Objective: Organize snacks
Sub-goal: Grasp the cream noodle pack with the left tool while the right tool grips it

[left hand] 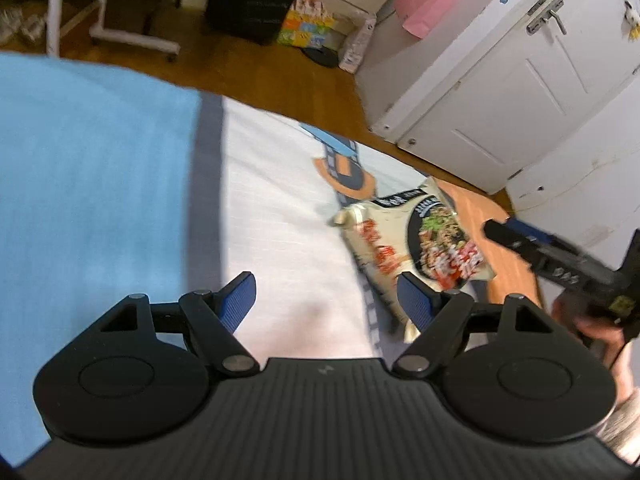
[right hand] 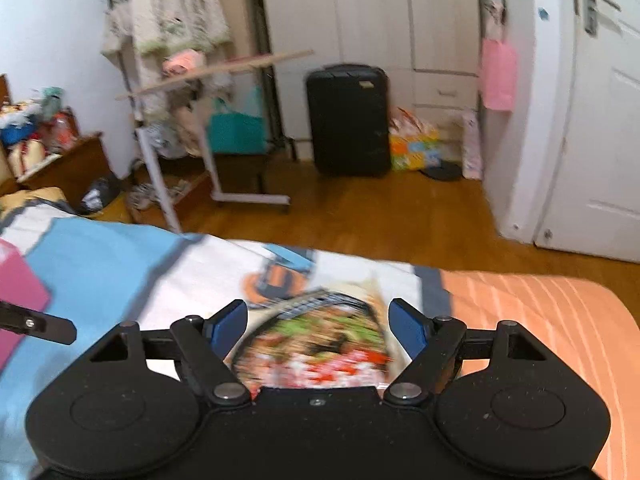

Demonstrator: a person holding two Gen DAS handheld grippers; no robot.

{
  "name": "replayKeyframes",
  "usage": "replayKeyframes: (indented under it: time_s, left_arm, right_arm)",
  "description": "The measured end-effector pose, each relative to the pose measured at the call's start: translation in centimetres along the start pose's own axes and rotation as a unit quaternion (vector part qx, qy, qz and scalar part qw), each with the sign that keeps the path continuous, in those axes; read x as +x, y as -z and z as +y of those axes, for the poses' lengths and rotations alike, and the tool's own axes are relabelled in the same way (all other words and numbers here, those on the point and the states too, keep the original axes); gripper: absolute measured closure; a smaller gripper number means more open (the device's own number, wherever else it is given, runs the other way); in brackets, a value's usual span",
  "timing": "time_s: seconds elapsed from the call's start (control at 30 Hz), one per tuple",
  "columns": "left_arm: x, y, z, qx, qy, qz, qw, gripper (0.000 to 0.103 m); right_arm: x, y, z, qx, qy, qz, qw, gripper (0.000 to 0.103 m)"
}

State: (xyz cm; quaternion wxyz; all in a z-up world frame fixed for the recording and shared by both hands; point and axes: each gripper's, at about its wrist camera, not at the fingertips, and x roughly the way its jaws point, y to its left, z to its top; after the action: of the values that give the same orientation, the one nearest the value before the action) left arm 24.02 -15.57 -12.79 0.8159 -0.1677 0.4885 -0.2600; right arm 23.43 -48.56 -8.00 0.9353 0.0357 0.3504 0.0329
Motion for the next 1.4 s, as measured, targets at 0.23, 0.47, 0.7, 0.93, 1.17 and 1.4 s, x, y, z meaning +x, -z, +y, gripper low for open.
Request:
replayKeyframes:
  time_s: [0.23,0.47,0.7,0.93,1.17,1.4]
  left_arm:
    - [6.2,-1.1,-3.4,-0.013,0.008,-0.011,0.9998,0.026]
    - [11.2,-1.3,-4.5,-0.035,0.017,0.036,0.9986,0.029]
    - [13.0,-0.4,-4.3,-0.029,0.01,0.044,0.9985,0.032]
    - [12.8,-0.3,-4.5,-0.025,0.011,0.039,0.9989,0.037]
    - [12.8,0.2,-4.7,-0.05,0.063,0.062,0.9949,0.038]
    - [10.0,0.5,-4.7,-0.035,0.063,0.081,0.9941,0.038]
  right_arm:
    - [3.5,1.3,-2.5,0.029,-0.046,0.076,0.996,0.02]
    - [3.8,3.2,0.4,-0.087,-0.08,0.094,0.988,0.009]
    - [3.6,3.5,1.9,-0.164,-0.066,0.082,0.981,0.004]
    - [4.6,3.5,-0.2,-0.097,-0.094,0.086,0.987,0.0]
    - [4.5,3.9,0.9,-0.043,-0.087,0.083,0.992,0.003]
    - [1.8,3.5,4.0,-0.046,-0.064,0.113,0.991,0.007]
